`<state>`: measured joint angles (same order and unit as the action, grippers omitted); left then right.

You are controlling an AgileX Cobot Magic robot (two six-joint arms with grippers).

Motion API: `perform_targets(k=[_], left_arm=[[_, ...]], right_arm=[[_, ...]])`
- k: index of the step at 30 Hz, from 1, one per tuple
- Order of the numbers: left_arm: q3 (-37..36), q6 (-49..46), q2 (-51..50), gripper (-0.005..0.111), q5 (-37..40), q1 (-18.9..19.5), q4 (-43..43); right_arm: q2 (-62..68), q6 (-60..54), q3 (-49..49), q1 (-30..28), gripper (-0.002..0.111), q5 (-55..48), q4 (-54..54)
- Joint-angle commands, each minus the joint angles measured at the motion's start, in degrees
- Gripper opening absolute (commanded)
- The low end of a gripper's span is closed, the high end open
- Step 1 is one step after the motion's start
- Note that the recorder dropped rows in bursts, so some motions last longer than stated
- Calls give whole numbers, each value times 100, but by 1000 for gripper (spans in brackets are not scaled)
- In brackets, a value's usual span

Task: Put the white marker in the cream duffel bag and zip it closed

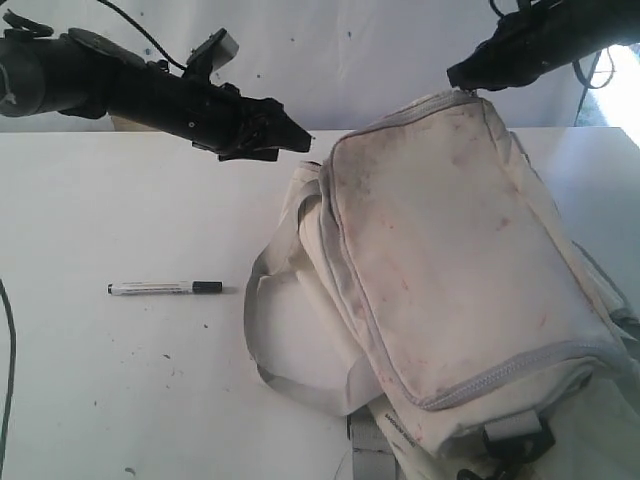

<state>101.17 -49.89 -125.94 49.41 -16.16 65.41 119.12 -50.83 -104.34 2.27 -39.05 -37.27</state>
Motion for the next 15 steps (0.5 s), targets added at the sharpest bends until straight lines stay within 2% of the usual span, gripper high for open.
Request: perform_targets(k=[1,2,6,10,15], left_arm=[[219,-22,-184,71,309,-56,141],[219,-22,-228,71,309,-56,130],[219,-22,-266,71,309,-56,156],[219,-22,-266,70,349,-56,182],[219,7,-266,59,243,-56,223]], right_arm=[[-66,-2746,-47,-2,0,-238,-313],[-66,-3367,-47,-2,0,-278,-567],[-66,-3640,-47,-2,0,-277,-1624],[-66,-2526,-47,-2,0,65,-1859],[-66,-3994,-47,-2,0,-955,-1832]])
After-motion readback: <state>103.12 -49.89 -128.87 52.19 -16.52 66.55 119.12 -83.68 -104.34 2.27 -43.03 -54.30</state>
